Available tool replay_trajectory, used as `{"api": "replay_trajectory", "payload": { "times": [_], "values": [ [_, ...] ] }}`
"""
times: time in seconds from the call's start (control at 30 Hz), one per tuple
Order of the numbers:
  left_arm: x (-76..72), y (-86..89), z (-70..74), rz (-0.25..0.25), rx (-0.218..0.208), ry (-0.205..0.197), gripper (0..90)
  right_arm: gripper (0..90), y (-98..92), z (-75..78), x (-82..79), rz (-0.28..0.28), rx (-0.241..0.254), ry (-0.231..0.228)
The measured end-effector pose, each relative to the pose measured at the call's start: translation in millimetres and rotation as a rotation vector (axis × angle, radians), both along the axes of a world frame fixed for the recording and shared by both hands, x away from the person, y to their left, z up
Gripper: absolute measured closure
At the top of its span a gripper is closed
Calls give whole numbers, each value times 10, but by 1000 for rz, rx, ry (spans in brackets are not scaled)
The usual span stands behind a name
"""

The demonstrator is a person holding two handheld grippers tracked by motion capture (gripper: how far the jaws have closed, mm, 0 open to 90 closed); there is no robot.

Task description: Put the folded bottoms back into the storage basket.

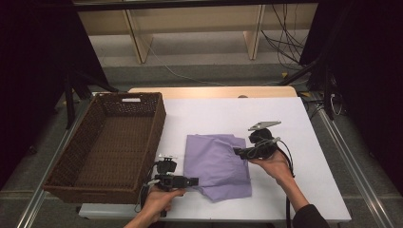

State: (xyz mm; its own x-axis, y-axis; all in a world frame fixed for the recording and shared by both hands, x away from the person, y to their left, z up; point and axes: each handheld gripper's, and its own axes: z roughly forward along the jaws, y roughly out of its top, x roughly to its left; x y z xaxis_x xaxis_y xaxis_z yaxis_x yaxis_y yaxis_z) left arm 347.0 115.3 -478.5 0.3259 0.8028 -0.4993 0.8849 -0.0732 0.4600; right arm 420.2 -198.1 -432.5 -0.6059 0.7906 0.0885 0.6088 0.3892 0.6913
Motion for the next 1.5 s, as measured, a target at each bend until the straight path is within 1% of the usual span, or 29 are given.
{"api": "replay_trajectory", "payload": {
  "times": [0.13,0.17,0.2,0.27,0.3,0.33,0.43,0.47,0.5,0.63,0.67,0.7,0.77,0.87,0.9,0.97,1.13,1.17,1.2,1.23,1.27,1.3,1.33,1.43,1.47,1.5],
  "values": [
    [0,2,-7,-5,5,-5,353,210,4,-37,43,-1,-11,13],
    [-1,3,-13,-5,2,-7,375,213,-1,-57,71,-5,-14,28],
    [-3,1,-16,-6,3,-9,392,214,-3,-67,83,-8,-18,31],
    [-4,0,-20,-8,2,-8,451,216,-5,-80,100,-10,-20,37],
    [-6,-3,-25,-8,9,-10,491,219,-13,-107,138,-11,-21,54],
    [-6,-3,-28,-10,11,-11,510,221,-15,-114,147,-14,-20,64],
    [-6,2,-38,-13,9,-8,605,224,-19,-154,193,-17,-20,105],
    [-6,2,-38,-13,9,-8,631,224,-19,-154,193,-17,-20,105],
    [-3,10,-43,-14,7,-9,657,224,-12,-187,219,-18,-25,118],
    [8,37,-36,-13,-7,-9,728,224,17,-248,259,-13,-44,148],
    [8,37,-36,-13,-7,-9,744,224,20,-259,268,-11,-46,153],
    [13,48,-33,-8,-16,-10,766,224,21,-278,282,-8,-45,161],
    [17,58,-32,-14,-15,-11,806,224,23,-299,302,-11,-46,168],
    [18,59,-30,-18,-14,-18,841,221,26,-314,316,-17,-43,176],
    [16,56,-29,-27,-7,-21,852,218,26,-327,328,-14,-46,184],
    [12,51,-30,-30,-5,-25,862,217,22,-338,339,-14,-41,193],
    [10,55,-23,-41,-5,-33,867,226,26,-385,367,-16,-32,223],
    [9,60,-19,-44,-5,-36,867,229,34,-398,369,-15,-26,238],
    [9,63,-16,-47,-6,-36,867,236,36,-401,370,-12,-30,233],
    [10,64,-13,-48,-7,-37,868,255,42,-398,368,-12,-33,234],
    [10,64,-13,-48,-7,-37,868,255,42,-398,368,-12,-33,234],
    [9,67,-8,-52,-8,-39,868,287,42,-395,368,-12,-26,241],
    [9,67,-8,-52,-8,-39,868,290,41,-393,366,-12,-27,242],
    [4,68,-2,-52,-13,-43,868,366,41,-387,355,-12,-20,254],
    [4,68,-2,-52,-13,-43,868,366,41,-387,355,-12,-20,254],
    [1,63,0,-49,-16,-44,868,417,49,-387,346,-16,-12,260]
  ]
}}
